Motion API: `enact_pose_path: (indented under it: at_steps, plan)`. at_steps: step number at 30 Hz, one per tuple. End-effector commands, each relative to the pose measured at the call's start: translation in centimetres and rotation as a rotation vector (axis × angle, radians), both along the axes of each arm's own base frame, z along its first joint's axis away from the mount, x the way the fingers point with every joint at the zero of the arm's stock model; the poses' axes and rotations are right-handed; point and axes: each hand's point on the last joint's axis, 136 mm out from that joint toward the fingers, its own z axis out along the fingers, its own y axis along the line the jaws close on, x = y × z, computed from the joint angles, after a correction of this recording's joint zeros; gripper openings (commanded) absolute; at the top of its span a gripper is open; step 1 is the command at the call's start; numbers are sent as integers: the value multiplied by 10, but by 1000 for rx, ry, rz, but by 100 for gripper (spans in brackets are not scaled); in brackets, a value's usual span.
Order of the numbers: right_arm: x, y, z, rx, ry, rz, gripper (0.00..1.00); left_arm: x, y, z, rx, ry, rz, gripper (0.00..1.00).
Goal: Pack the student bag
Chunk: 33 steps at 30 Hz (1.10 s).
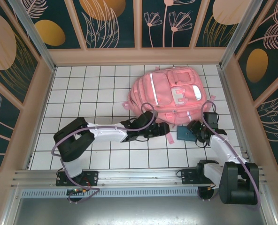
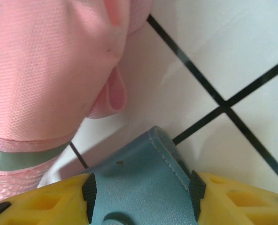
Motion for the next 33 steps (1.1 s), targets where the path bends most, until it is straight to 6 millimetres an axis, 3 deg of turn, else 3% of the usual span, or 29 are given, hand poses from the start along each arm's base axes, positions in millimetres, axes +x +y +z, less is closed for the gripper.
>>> enact_pose_path:
  at_steps: [1, 12, 16, 25, 29, 33]
  plan:
    - [-13, 22, -13, 76, 39, 73, 54, 2, -18, 12, -60, -2, -13, 70]
    - [-32, 66, -9, 202, 20, 93, 51, -3, -26, -3, -54, 34, -46, 62]
    - [-34, 69, -12, 200, 31, 103, 51, -5, -25, -15, -23, 52, -49, 57]
    - [-34, 75, -11, 211, 32, 122, 52, -5, -14, -53, 122, 92, -44, 56]
    - [-34, 86, -10, 259, 17, 163, 50, -7, -15, -58, 126, 108, -51, 56]
    - [-30, 102, 0, 329, -20, 212, 46, -9, -25, -47, 48, 100, -78, 55]
